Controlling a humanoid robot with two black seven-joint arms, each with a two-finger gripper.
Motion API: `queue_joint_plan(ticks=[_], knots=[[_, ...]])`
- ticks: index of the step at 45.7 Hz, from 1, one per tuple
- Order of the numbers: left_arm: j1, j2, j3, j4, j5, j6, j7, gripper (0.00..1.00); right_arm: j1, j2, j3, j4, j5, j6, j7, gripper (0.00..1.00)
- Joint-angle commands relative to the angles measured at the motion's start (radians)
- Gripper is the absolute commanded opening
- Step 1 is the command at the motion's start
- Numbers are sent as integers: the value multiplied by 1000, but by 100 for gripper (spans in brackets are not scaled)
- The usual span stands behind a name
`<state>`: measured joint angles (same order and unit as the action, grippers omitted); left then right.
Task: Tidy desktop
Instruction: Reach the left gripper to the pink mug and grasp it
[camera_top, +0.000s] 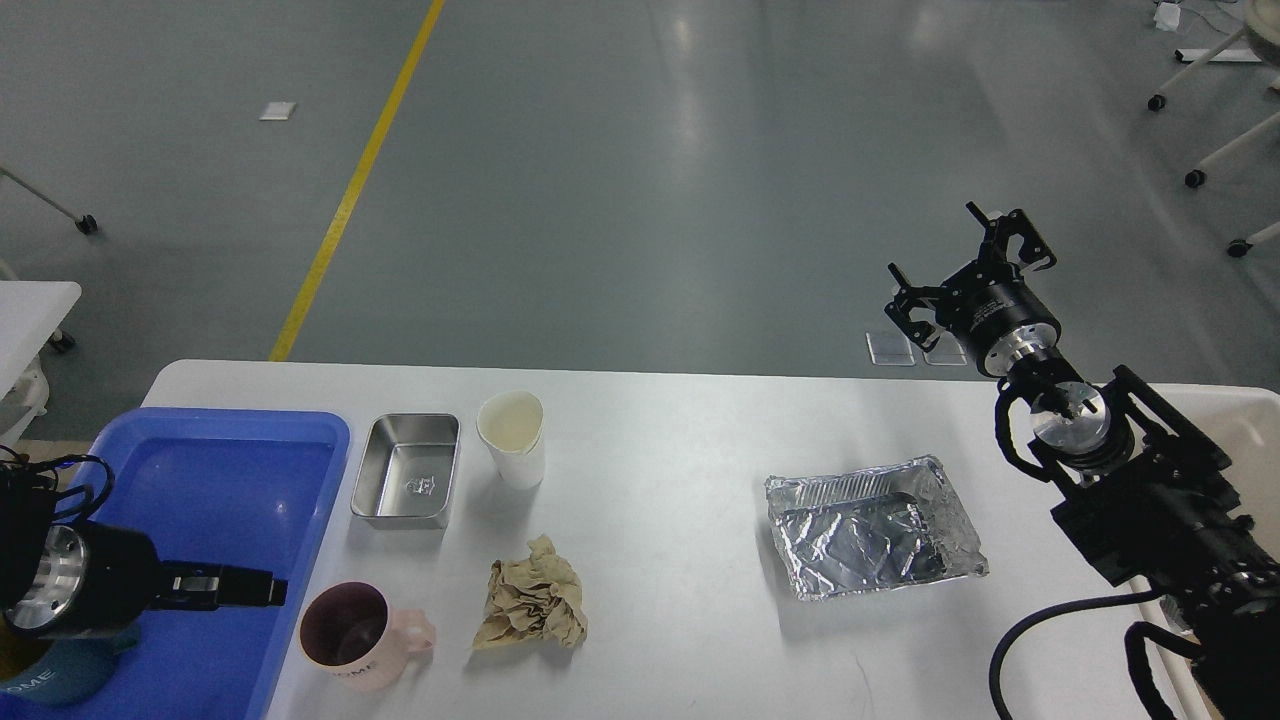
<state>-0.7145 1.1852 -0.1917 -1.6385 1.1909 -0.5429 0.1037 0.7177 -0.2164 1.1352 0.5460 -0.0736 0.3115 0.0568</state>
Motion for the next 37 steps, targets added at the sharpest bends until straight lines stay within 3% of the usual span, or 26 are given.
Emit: queue_joint_plan(ticks=[1,15,37], knots=[[6,-44,1,17,4,3,14,65,0,0,0,-12,0,0,0,100],[12,-125,61,48,6,-5,103,46,0,-4,-2,-14,0,1,0,100],[9,-141,77,60,4,-11,107,30,-1,-6,-3,-14,0,1,0,100]])
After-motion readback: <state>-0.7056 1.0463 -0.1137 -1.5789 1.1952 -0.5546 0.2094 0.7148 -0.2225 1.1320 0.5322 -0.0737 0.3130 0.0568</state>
